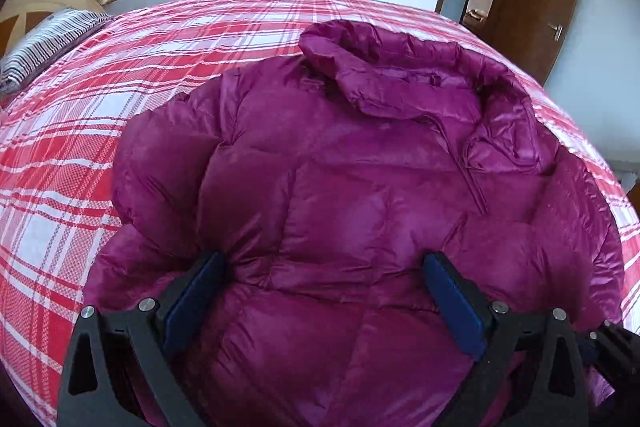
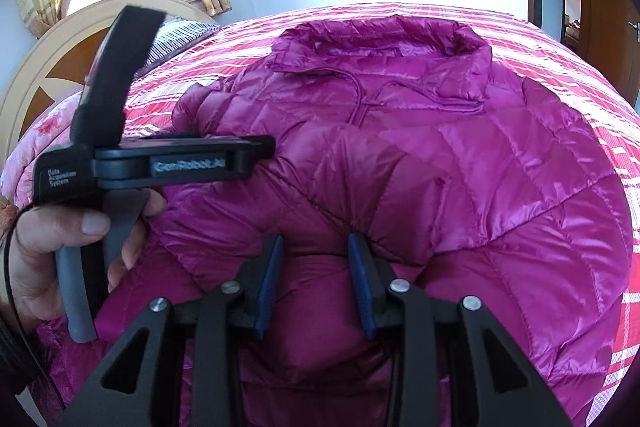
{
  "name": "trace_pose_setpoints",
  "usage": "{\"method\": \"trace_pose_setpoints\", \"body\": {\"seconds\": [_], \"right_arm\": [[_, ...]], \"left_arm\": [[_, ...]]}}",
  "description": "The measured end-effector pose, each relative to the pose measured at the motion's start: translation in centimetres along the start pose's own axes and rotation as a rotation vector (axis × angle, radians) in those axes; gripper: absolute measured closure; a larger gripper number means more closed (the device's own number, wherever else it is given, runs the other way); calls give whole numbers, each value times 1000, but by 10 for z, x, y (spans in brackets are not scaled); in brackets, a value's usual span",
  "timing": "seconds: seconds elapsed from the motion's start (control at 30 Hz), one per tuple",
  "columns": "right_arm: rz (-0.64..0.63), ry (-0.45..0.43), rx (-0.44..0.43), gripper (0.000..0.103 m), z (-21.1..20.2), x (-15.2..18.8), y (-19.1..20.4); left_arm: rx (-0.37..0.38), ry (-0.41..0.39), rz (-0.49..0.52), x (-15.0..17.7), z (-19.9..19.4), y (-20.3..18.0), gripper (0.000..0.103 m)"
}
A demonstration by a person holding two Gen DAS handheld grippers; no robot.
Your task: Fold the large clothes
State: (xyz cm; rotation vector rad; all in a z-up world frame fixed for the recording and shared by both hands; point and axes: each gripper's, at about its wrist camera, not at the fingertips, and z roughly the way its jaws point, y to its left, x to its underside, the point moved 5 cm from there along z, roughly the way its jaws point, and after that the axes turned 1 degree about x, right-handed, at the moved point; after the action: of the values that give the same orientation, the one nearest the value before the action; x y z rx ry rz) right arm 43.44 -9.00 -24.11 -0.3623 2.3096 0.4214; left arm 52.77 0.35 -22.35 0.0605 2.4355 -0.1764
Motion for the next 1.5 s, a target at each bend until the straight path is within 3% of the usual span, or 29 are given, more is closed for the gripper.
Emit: {"method": "trace_pose_setpoints", "body": {"seconds": [0.1, 0.53, 0.93, 1.03, 1.2, 1.37, 1.5], "right_arm": [[-2, 4, 3, 66, 1, 0, 0], [-29, 12, 39, 66, 3, 1, 2], [-11, 12, 17, 66, 2, -1, 0], [-17, 29, -25, 56, -2, -6, 0], [-86, 34, -61, 38, -22, -46, -8], [-209, -26, 87, 32, -22, -122, -40], [-302, 41, 160, 30, 15, -174, -62]], "left_arm": [[-28, 13, 24, 2, 2, -2, 1], [-31, 7, 24, 2, 4, -2, 1], [-19, -4, 15, 3, 2, -1, 1], [-22, -4, 17, 4, 2, -2, 1], [-14, -14, 8, 3, 0, -2, 1], [-14, -18, 7, 4, 0, -3, 1], [-12, -22, 5, 4, -1, -3, 1]]}}
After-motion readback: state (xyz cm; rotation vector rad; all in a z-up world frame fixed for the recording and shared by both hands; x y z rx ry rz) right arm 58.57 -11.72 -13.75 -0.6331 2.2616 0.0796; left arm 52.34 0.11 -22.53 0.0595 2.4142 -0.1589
